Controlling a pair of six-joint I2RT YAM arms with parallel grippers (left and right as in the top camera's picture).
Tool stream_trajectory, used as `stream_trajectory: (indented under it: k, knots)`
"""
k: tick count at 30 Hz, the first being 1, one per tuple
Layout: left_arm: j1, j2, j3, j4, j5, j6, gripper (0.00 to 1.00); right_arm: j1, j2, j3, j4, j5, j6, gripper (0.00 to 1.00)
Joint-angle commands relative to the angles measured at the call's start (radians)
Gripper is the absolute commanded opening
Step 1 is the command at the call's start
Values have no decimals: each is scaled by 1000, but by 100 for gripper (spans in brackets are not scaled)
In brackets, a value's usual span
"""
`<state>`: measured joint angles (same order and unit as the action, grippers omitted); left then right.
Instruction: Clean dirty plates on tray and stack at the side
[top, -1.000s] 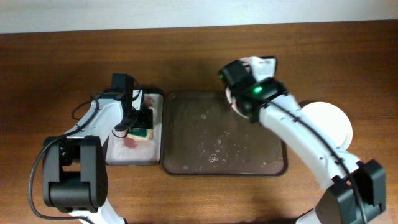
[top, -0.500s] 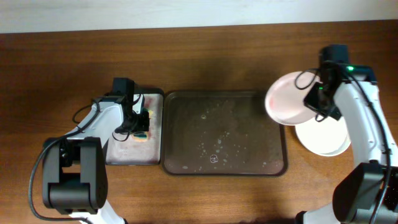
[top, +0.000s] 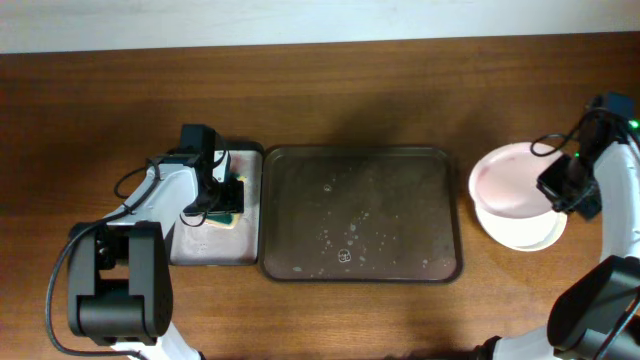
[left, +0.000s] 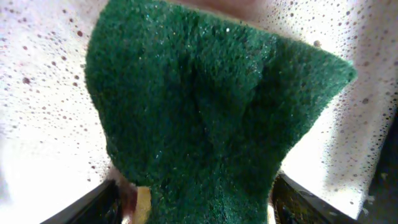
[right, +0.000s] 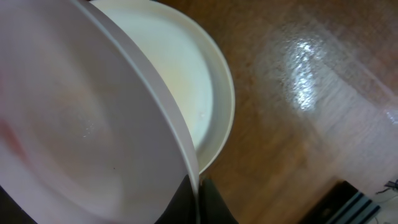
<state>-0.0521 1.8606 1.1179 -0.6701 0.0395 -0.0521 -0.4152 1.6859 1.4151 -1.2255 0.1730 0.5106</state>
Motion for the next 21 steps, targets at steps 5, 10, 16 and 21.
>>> stream_trajectory:
  k: [5,10,16,21]
  knots:
    - [1,-11,-18,-5,-10,-2,78,-39,-6,-5,-18,0,-6,4]
    - [14,-66,-15,-1,-10,-7,82,-103,-6,-14,-55,-1,2,4]
    - [42,-166,-15,-11,-10,-91,100,-115,-6,-23,-42,-84,-87,80]
    - [60,-216,-15,-21,37,-119,100,-47,-6,-23,4,-579,-467,98]
